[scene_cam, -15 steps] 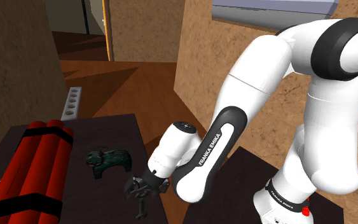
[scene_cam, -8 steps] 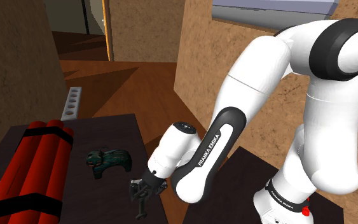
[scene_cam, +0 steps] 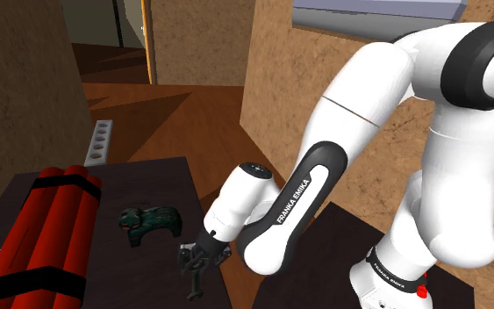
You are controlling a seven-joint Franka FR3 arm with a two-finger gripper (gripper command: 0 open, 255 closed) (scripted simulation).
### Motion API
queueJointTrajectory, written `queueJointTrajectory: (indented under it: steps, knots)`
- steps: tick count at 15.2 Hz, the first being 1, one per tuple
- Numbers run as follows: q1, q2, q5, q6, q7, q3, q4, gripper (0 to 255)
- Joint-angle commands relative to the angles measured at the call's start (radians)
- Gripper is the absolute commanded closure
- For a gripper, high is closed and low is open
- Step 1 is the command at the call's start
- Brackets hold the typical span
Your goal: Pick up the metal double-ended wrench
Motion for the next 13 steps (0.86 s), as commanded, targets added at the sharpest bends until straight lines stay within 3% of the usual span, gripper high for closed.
queueJointTrajectory:
  steps: [1,13]
  knots:
    - [-0.008,-0.035,0.006,-0.028,0.004,0.009,-0.008,255]
    - [-0.036,-0.201,0.035,-0.18,0.016,0.037,-0.017,255]
